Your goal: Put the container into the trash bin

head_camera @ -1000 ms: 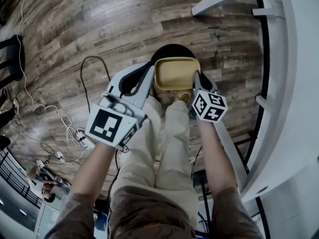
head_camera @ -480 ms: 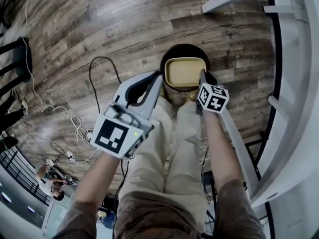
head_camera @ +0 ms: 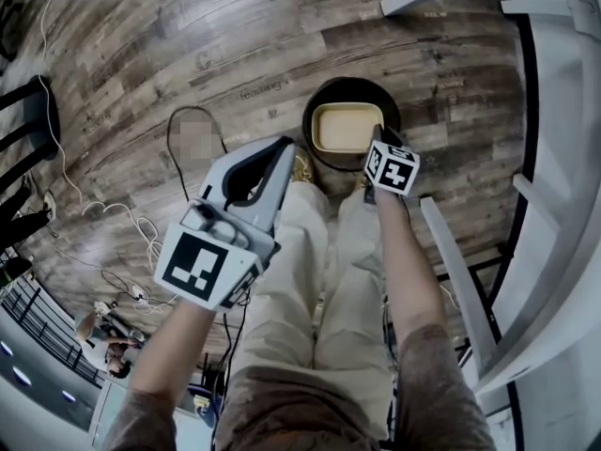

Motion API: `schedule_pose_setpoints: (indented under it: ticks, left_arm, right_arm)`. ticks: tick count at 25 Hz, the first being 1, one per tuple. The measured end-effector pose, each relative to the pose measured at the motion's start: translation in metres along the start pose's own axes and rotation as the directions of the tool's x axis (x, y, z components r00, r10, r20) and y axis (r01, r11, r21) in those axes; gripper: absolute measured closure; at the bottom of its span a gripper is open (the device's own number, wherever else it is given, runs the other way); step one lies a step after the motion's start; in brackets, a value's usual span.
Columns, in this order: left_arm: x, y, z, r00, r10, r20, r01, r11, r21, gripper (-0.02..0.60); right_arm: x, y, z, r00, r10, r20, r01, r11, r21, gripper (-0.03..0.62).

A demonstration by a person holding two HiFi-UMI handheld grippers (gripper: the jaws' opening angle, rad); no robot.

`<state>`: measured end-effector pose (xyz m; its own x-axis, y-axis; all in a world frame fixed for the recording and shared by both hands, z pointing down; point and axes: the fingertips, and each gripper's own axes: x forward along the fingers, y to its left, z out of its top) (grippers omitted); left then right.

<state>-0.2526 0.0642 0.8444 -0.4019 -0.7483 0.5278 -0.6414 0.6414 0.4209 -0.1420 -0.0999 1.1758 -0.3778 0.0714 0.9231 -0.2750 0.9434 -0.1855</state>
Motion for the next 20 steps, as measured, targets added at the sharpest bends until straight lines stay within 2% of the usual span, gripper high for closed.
schedule_pose_setpoints:
  ticks: [8,20]
  left_arm:
    - [0.001,0.001,-0.011,0.999,-0.019,-0.030,0.019,1.000,-0.004,0.578]
    - [0.008,-0.003,-0.027,0.998,-0.035,-0.060,0.033,0.999,-0.038,0.578]
  right_arm:
    - [0.008,-0.004,-0.012,0.998,-0.041,-0.041,0.043,0.998,0.035,0.551]
    - [0.008,0.005,-0.007,0.999,0.028,-0.021,-0.027,0.997,0.067,0.491]
